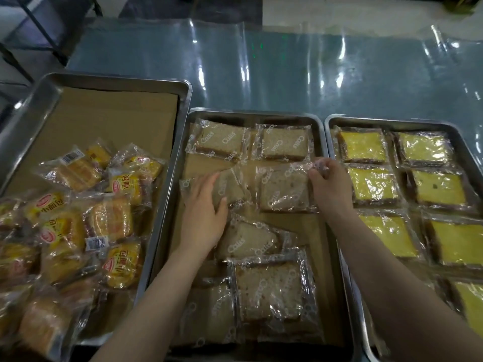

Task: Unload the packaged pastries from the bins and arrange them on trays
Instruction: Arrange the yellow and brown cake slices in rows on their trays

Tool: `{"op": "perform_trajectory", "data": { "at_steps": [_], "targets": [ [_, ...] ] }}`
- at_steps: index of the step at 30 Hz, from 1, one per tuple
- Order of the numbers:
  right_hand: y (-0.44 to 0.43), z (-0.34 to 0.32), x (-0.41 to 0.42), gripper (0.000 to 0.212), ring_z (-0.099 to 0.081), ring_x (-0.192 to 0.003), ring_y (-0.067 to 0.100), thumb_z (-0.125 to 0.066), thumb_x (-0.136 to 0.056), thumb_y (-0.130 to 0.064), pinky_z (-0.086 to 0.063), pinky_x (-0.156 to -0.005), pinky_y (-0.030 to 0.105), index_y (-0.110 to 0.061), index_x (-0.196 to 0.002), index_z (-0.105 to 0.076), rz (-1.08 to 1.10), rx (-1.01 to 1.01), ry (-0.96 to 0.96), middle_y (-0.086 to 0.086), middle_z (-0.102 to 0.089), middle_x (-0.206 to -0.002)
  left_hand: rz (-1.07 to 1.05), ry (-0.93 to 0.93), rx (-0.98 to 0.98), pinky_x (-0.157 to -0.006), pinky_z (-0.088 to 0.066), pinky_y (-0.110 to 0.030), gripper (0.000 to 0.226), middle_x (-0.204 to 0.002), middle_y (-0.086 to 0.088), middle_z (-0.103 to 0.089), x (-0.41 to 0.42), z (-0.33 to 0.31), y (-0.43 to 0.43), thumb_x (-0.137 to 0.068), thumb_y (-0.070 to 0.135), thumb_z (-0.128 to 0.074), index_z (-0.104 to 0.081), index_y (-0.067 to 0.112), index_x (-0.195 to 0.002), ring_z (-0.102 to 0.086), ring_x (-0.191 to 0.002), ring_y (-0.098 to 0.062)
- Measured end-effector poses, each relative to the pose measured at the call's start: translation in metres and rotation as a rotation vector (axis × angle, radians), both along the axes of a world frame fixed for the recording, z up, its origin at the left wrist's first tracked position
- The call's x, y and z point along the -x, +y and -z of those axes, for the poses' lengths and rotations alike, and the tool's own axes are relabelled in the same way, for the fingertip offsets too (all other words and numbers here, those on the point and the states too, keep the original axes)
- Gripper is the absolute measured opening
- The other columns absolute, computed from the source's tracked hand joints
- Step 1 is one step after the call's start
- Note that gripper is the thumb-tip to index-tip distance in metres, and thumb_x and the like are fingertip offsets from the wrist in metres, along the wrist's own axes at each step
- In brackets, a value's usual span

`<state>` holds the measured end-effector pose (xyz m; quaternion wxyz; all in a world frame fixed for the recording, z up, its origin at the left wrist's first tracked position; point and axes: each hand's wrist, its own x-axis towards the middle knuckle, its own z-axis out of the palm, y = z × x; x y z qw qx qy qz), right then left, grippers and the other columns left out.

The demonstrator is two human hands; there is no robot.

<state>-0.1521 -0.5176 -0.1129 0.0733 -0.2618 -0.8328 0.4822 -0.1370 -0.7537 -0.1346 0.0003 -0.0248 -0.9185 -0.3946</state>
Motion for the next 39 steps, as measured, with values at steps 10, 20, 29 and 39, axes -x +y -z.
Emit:
{"op": "perform_trajectory", "data": {
  "at_steps": [10, 20, 29, 39],
  "targets": [
    [-0.036, 0.044, -0.002, 0.073, 0.027, -0.139, 0.035, -0.025, -0.089, -0.067, 0.012, -0.113, 0.053, -0.042, -0.148, 0.009, -0.704, -0.832, -0.250, 0.001, 0.021, -0.157, 0.252, -0.014, 0.650, -0.108, 0.019, -0.043, 0.064, -0.154, -0.006, 0.019, 0.032, 0.032, -0.004, -0.091, 0.060, -0.009, 0.015, 0.035, -0.145, 0.025, -0.138, -0.028],
    [-0.039, 0.042, 0.005, 0.071, 0.030, -0.138, 0.036, -0.009, -0.087, -0.071, 0.016, -0.110, 0.060, -0.041, -0.148, 0.011, -0.684, -0.885, -0.281, 0.004, 0.024, -0.156, 0.444, -0.007, 0.673, -0.109, 0.018, -0.039, 0.064, -0.152, -0.002, 0.024, 0.058, 0.024, -0.019, -0.087, 0.062, -0.007, 0.014, 0.040, -0.144, 0.029, -0.136, -0.021],
    [-0.039, 0.026, 0.056, 0.066, 0.020, -0.142, 0.035, -0.031, -0.097, -0.052, 0.008, -0.114, 0.054, -0.032, -0.152, 0.000, -0.575, -0.810, -0.257, 0.004, 0.013, -0.159, 0.439, 0.000, 0.694, -0.112, 0.012, -0.042, 0.063, -0.156, -0.004, 0.015, 0.098, 0.019, -0.001, -0.090, 0.057, -0.010, 0.000, 0.034, -0.148, 0.017, -0.141, -0.024],
    [-0.021, 0.049, 0.059, 0.069, 0.018, -0.144, 0.031, -0.015, -0.090, -0.068, 0.008, -0.115, 0.051, -0.038, -0.151, -0.001, -0.617, -0.875, -0.228, -0.002, 0.009, -0.160, 0.337, -0.003, 0.728, -0.113, 0.008, -0.049, 0.062, -0.156, -0.003, 0.017, 0.096, 0.037, 0.008, -0.088, 0.057, -0.005, 0.009, 0.039, -0.145, 0.016, -0.142, -0.029]
  ]
}}
